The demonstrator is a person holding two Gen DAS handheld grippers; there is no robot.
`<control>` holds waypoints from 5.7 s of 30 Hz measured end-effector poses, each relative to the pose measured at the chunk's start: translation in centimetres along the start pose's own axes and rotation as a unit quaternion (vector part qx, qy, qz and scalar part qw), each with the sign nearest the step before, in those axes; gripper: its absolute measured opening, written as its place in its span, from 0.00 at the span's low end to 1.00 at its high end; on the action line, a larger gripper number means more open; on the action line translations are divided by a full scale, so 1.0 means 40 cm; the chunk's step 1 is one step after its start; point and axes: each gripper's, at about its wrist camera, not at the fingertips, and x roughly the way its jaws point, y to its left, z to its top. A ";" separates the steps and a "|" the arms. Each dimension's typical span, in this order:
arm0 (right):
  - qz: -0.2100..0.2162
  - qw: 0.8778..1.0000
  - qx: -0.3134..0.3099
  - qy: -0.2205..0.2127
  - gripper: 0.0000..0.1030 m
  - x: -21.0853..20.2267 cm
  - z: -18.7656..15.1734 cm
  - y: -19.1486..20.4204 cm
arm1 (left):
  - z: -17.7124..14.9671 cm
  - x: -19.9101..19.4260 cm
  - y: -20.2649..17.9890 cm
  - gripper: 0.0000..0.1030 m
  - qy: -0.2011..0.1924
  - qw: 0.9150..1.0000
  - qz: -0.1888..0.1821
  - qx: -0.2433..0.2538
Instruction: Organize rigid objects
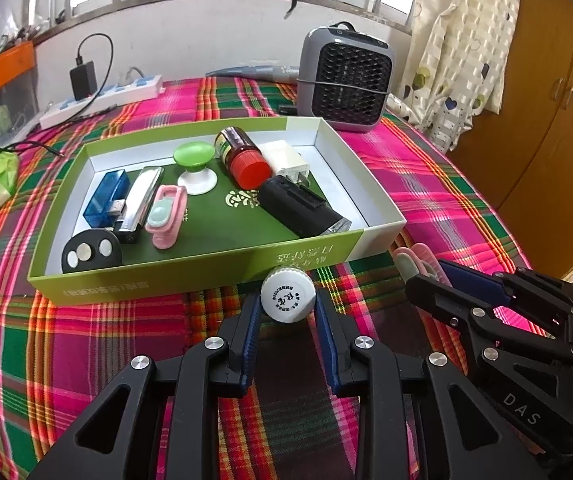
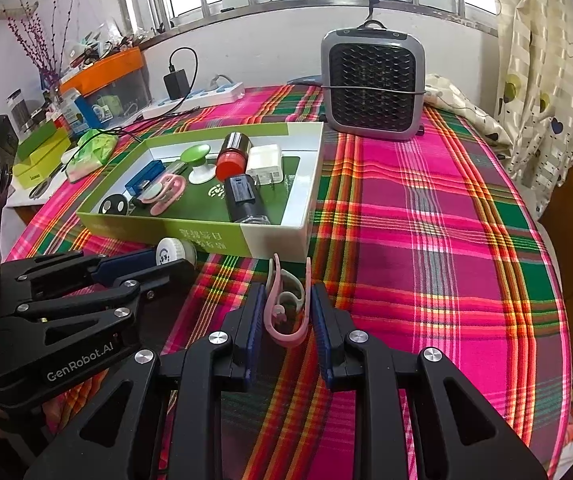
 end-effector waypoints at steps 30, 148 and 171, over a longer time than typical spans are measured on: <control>-0.004 0.999 -0.017 -0.029 0.24 -0.040 0.044 0.063 | 0.025 -0.100 0.053 0.25 -0.047 0.999 0.014 0.003; 0.044 0.997 -0.060 0.038 0.24 0.229 0.193 0.167 | 0.147 0.049 0.266 0.32 -0.026 0.997 0.051 -0.059; 0.025 0.999 -0.030 0.001 0.28 0.070 0.122 0.183 | 0.046 -0.106 0.189 0.32 -0.046 0.995 0.079 -0.043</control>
